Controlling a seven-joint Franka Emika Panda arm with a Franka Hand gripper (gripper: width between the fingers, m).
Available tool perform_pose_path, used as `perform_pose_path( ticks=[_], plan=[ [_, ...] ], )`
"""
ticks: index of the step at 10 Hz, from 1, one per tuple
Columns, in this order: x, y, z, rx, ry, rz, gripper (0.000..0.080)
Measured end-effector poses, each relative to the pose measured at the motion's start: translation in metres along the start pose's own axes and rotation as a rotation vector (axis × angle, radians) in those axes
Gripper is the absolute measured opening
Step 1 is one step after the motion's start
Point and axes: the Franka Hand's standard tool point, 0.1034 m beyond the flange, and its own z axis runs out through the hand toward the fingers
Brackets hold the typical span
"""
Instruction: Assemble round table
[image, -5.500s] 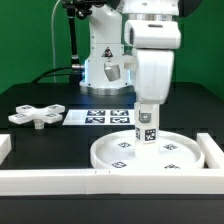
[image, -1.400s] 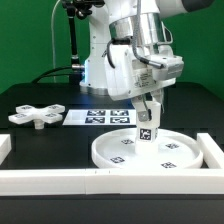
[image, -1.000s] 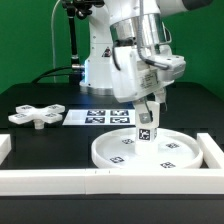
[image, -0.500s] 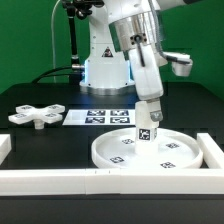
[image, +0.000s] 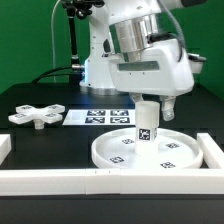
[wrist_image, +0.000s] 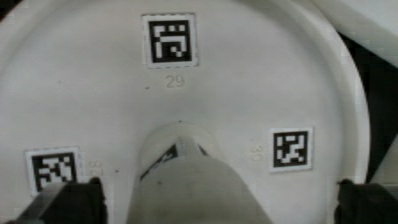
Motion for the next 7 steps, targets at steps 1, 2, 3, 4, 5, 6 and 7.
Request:
perform_pose_path(
  ticks=[1, 2, 3, 4, 5, 6, 7],
  plan=[
    [-0.0016, -0.0051, -0.0030, -0.026, -0.007, -0.118, 0.0649],
    [-0.0012, -0.0079, -0.0046, -0.038, -0.020, -0.218, 0.0649],
    [-0.0004, -0.0074, -0.0042, -0.036, -0.019, -0.298, 0.0649],
    [-0.0004, -0.0071, -0.0038, -0.036, -0.021, -0.367, 0.0649],
    [-0.0003, -0.0070, -0.0038, -0.036, -0.022, -0.433, 0.0649],
    [-0.0001, -0.0069, -0.0038, -0.035, -0.023, -0.488, 0.0649],
    [0.0009, -0.0065, -0.0040, -0.035, -0.024, -0.572, 0.0649]
  ],
)
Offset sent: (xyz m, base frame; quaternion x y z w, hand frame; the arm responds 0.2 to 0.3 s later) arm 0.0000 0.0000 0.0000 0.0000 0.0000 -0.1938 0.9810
